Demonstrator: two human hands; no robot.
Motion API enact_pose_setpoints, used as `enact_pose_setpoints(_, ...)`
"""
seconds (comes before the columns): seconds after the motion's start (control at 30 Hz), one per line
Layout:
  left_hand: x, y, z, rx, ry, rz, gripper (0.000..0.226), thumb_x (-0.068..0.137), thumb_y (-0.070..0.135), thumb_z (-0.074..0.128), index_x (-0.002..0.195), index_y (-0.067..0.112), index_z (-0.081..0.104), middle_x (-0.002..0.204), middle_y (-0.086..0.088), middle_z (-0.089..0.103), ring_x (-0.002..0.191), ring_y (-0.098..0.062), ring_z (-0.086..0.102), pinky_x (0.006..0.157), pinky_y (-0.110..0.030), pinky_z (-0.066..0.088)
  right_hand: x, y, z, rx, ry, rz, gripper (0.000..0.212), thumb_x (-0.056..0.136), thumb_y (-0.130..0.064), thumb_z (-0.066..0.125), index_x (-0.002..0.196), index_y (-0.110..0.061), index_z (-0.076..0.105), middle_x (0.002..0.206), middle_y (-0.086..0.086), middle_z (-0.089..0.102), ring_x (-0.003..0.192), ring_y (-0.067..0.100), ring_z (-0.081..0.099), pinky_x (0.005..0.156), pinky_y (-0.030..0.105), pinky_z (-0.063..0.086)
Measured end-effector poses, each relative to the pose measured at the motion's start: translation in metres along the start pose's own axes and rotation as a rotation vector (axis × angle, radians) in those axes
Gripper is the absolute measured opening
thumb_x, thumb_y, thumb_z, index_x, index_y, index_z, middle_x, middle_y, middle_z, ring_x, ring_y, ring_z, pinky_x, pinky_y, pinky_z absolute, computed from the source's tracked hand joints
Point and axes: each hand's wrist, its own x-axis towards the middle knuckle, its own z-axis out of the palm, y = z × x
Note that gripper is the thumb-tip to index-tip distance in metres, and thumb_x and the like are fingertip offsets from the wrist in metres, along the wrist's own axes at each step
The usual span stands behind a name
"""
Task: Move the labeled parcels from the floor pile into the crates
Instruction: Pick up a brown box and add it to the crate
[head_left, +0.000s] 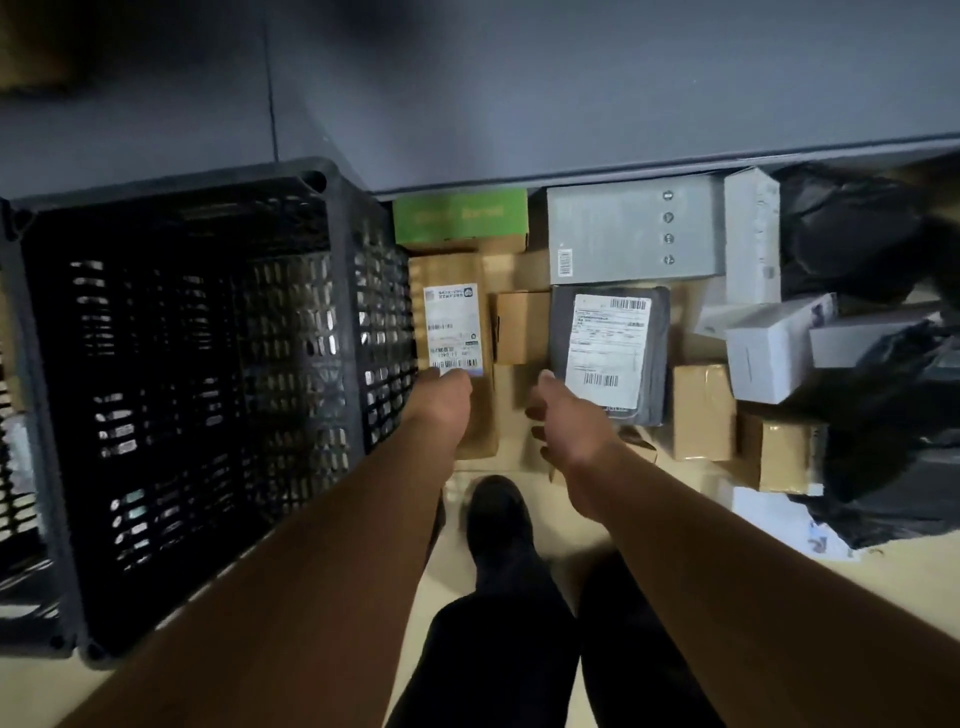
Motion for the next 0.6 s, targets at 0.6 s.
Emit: enact_pose_setpoints(0.6,0.068,-0.011,0.024,-0.166,0.091,-0.106,0.044,0.097,0.041,0.048,0.135,0.019,0.053,0.130,-0.014,0.061,0.113,-0.033,0.060,0.103,-0.047,0.047,0.094,-0.005,0.049,0.055,-0.122,-0.049,0.069,0.097,-0.066,0.038,0.152,-0.024,0.043,0.155,0.004,0.045,0.128,0.020,0.044,0.102,0.035,0.027)
